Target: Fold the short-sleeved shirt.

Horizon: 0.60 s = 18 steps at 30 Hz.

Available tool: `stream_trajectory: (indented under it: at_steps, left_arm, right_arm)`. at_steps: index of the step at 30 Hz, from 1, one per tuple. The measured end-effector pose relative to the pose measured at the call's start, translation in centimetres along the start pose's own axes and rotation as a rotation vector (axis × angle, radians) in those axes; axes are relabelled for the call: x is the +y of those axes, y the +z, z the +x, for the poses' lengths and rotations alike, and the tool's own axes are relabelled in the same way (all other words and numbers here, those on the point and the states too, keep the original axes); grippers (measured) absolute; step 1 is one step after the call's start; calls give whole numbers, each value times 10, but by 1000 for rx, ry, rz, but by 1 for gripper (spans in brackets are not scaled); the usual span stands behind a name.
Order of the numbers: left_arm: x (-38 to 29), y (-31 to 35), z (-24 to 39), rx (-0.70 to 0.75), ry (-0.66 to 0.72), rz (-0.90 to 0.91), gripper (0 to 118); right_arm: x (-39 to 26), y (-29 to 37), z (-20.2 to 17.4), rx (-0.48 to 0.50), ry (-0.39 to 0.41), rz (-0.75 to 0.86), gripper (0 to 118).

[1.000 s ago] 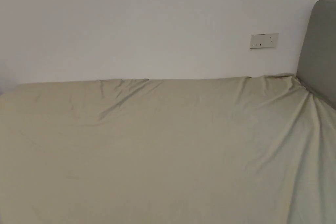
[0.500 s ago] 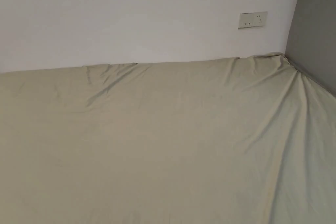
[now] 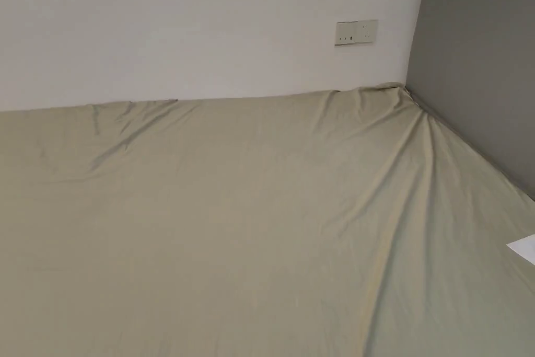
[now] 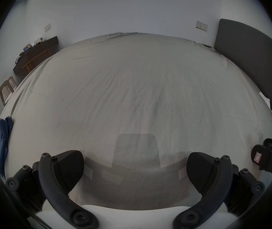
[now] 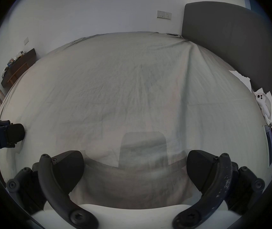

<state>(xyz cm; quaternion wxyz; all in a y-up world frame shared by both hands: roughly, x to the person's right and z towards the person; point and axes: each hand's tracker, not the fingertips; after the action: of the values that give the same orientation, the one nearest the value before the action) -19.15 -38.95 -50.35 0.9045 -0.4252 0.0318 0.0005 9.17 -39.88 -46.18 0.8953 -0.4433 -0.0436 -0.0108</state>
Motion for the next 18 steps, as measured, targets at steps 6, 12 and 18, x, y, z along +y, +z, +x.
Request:
stream_trajectory:
  at_steps: [6, 12, 18]
  left_arm:
    - [0, 0, 0, 1, -1, -2, 118]
    - [0, -1, 0, 1, -1, -1, 118]
    - [-1, 0, 0, 1, -1, -1, 118]
  right_arm:
    - [1, 2, 0, 2, -2, -1, 118]
    - [1, 2, 0, 3, -3, 0, 118]
    - [1, 2, -1, 3, -2, 0, 118]
